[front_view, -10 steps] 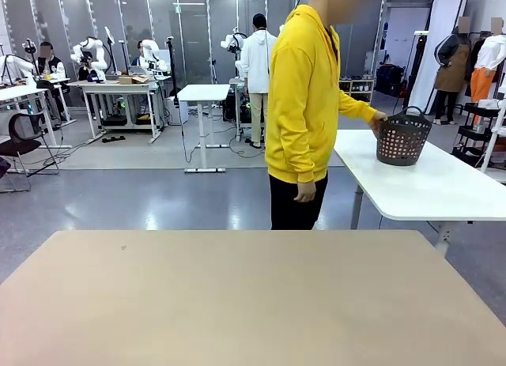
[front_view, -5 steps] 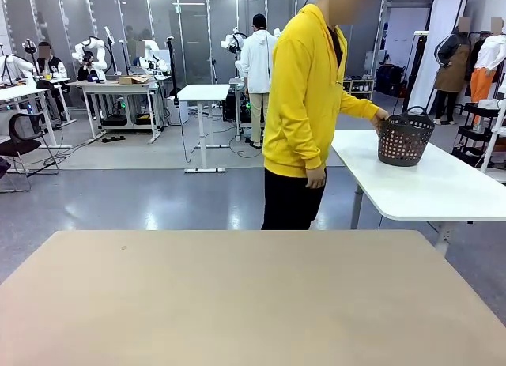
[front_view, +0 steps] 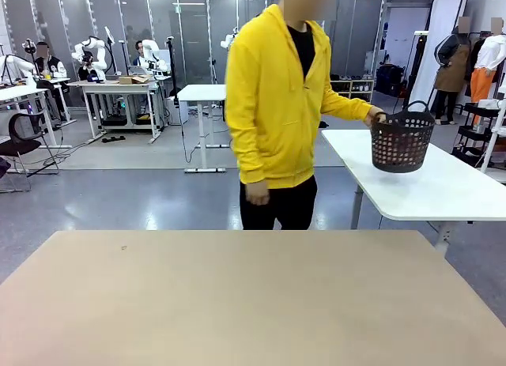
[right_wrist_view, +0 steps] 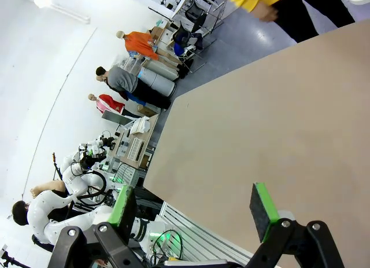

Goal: Fold the towel.
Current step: Grab the top end of the 100 cm Hotel Towel extended by the human.

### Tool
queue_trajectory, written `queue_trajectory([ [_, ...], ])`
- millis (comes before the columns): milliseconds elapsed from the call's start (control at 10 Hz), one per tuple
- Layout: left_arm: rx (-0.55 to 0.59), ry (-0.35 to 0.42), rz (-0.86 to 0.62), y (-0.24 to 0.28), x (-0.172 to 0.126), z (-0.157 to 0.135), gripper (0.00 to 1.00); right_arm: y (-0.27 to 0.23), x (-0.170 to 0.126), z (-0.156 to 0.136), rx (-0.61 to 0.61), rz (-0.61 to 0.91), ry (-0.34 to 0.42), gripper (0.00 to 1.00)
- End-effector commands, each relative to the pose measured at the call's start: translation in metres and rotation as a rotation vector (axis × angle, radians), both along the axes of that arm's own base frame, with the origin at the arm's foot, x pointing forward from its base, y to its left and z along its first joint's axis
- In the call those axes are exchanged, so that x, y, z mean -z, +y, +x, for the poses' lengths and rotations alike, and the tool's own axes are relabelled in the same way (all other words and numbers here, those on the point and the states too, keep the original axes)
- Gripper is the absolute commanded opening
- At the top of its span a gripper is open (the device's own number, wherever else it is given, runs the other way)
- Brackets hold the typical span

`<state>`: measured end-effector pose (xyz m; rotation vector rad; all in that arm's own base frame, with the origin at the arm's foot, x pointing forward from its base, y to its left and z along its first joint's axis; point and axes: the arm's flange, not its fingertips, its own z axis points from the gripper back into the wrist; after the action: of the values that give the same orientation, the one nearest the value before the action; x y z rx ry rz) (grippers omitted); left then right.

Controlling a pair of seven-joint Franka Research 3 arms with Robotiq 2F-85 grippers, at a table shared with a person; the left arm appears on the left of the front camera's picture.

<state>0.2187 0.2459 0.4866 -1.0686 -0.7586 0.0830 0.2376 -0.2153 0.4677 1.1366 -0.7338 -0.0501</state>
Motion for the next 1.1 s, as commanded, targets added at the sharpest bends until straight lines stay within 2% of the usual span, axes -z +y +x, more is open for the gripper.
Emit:
queue_trajectory([
  [0, 0.010, -0.023, -0.006, 0.0030, -0.0026, 0.0012, 1.00, -0.0003, -0.0010, 0.0008, 0.003, 0.009, -0.016, 1.00],
  [1000, 0.010, -0.023, -0.006, 0.0030, -0.0026, 0.0012, 1.00, -0.0003, -0.0010, 0.0008, 0.003, 0.009, -0.016, 1.00],
])
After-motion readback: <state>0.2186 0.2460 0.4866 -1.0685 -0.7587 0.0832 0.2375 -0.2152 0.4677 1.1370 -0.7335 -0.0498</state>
